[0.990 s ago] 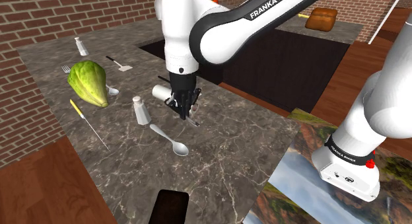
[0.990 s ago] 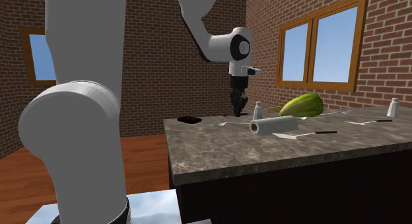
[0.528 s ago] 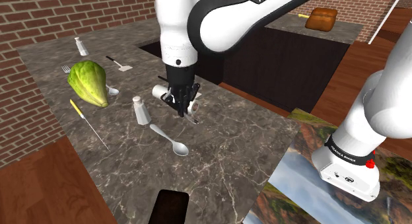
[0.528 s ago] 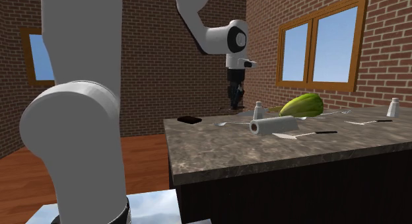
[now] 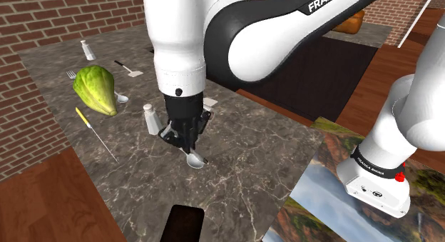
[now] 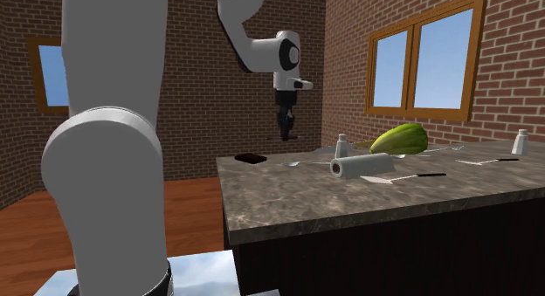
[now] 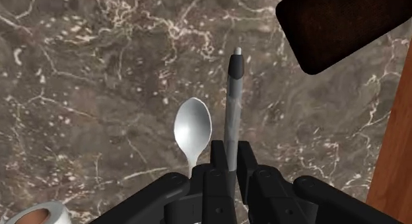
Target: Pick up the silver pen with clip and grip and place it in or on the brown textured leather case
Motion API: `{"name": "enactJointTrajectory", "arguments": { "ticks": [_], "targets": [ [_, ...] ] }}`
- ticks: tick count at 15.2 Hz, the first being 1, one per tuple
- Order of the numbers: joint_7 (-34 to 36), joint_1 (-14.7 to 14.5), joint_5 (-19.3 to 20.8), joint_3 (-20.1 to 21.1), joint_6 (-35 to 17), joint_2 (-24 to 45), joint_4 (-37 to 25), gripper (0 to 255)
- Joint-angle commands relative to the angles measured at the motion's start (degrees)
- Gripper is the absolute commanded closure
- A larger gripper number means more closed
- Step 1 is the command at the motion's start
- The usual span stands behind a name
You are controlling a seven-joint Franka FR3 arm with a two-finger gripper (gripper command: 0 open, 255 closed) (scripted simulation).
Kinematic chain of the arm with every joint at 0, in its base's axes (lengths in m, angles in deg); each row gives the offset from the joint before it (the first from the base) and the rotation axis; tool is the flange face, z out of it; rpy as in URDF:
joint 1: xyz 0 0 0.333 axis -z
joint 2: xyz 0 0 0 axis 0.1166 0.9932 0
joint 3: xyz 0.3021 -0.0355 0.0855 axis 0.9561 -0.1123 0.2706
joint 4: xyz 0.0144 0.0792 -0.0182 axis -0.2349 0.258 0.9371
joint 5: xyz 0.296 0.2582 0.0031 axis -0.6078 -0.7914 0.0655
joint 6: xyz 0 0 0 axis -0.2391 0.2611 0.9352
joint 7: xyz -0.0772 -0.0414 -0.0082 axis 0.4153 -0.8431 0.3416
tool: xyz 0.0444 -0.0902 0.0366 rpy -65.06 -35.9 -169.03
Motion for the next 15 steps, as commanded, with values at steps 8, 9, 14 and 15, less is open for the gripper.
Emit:
{"name": "enactJointTrajectory", "arguments": {
  "ticks": [8,9,14,15],
  "targets": [
    [14.7,-9.0,5.7,3.8,2.0,6.1,-7.0,255],
    [16.3,-10.2,6.5,4.0,2.5,7.2,-8.2,255],
    [19.5,-12.8,8.7,4.0,1.2,9.9,-9.1,255],
    [19.7,-12.9,8.9,3.9,0.6,10.2,-8.7,255]
  ]
}}
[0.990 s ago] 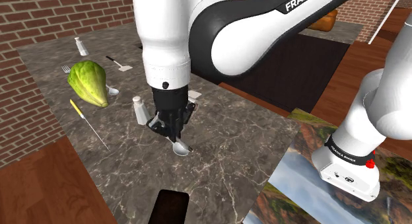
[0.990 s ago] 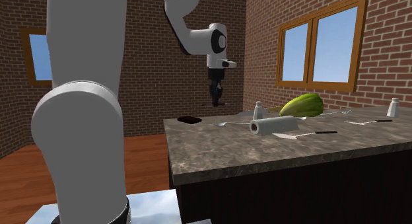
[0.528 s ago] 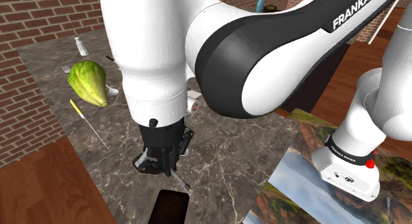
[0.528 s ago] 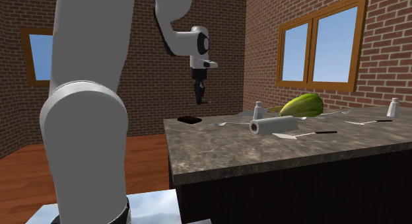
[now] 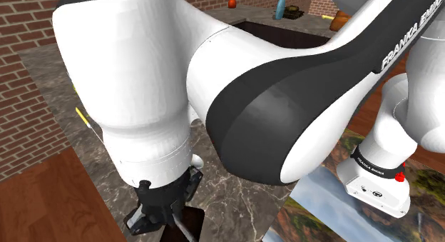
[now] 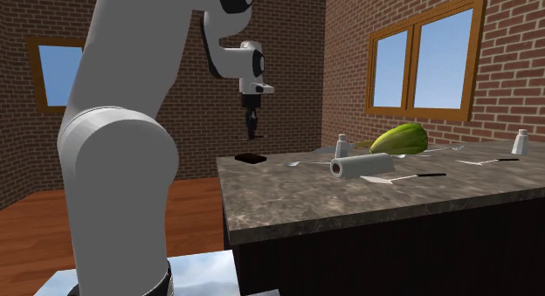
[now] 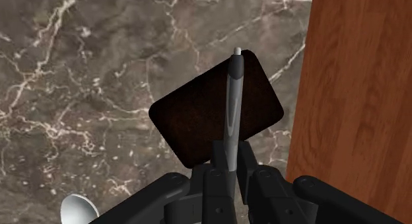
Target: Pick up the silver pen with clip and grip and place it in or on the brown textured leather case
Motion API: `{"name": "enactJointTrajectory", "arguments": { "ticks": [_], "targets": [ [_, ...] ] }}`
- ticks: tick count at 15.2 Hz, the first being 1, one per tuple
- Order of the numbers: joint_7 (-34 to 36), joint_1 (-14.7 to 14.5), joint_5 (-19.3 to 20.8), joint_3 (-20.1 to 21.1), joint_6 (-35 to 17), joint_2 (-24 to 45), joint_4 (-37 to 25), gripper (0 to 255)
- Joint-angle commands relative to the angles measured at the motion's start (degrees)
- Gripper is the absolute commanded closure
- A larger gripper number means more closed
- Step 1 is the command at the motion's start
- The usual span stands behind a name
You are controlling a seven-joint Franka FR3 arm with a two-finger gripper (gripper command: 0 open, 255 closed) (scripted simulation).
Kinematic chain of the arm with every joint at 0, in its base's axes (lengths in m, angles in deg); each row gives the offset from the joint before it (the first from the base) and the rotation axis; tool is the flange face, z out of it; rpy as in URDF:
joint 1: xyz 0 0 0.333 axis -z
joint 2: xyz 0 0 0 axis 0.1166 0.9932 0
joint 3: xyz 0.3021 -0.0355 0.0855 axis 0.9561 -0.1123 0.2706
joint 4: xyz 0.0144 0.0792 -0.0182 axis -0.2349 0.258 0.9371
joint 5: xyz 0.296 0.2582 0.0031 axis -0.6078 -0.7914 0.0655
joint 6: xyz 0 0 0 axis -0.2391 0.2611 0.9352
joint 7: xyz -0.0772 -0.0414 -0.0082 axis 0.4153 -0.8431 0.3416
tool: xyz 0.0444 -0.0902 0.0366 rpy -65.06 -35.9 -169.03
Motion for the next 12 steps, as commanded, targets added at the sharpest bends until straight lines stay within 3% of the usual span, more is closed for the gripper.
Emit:
{"name": "enactJointTrajectory", "arguments": {
  "ticks": [1,12],
  "targets": [
    [0.3,-0.2,0.5,-0.2,-1.3,0.6,0.8,255],
    [2.1,-1.2,3.5,-1.7,-7.8,4.2,4.4,255]
  ]
}}
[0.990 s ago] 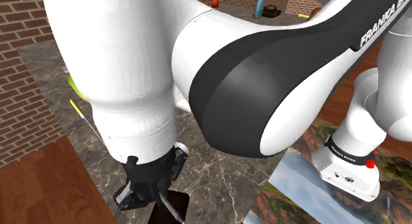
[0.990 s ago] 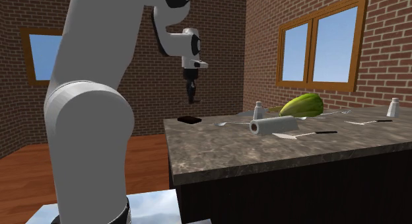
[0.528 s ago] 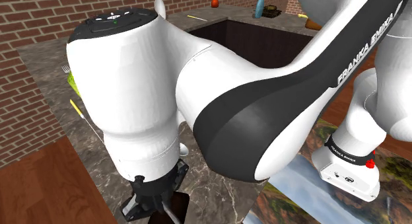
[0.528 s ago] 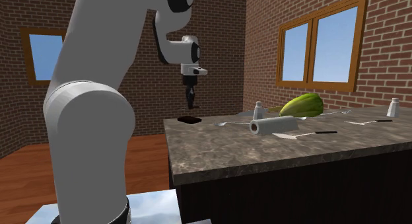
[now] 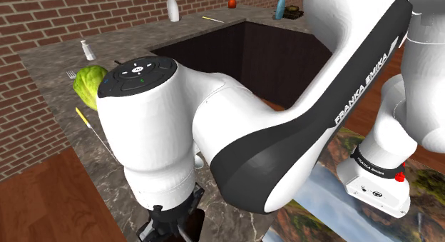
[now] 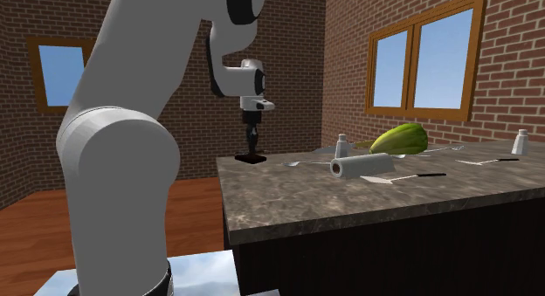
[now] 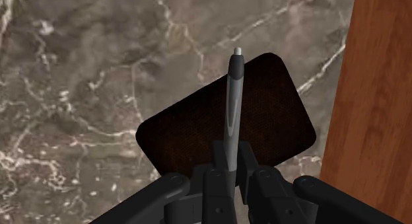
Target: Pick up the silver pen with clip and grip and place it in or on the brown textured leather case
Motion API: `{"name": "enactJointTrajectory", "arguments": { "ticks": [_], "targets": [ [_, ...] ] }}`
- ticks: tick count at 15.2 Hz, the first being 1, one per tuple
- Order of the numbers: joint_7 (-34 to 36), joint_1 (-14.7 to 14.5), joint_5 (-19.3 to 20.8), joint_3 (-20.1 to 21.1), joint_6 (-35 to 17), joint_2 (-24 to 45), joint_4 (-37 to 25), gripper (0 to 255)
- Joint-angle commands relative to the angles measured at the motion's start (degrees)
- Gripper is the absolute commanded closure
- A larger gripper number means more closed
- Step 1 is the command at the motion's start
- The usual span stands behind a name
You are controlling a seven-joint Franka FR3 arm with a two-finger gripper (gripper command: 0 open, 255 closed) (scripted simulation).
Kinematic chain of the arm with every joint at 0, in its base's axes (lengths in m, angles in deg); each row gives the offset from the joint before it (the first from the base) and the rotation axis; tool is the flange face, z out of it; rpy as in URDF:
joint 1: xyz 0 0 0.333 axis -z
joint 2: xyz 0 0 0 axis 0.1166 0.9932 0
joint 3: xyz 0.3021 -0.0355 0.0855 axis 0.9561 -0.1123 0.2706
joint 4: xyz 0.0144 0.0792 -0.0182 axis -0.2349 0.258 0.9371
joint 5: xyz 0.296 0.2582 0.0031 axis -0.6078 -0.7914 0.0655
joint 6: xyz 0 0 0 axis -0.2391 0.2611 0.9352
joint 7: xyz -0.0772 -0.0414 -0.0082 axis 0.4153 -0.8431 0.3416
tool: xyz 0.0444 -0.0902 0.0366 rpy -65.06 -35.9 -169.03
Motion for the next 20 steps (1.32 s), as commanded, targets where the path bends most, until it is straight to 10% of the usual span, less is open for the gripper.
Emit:
{"name": "enactJointTrajectory", "arguments": {
  "ticks": [1,7,8,20],
  "targets": [
    [0.2,0.0,0.1,0.0,-0.5,0.0,0.5,255],
    [0.2,0.0,0.1,0.0,-0.5,0.0,0.5,255],
    [0.2,0.0,0.1,0.0,-0.5,0.0,0.5,0],
    [-1.9,1.4,-3.1,1.5,5.2,-4.0,-1.9,0]
  ]
}}
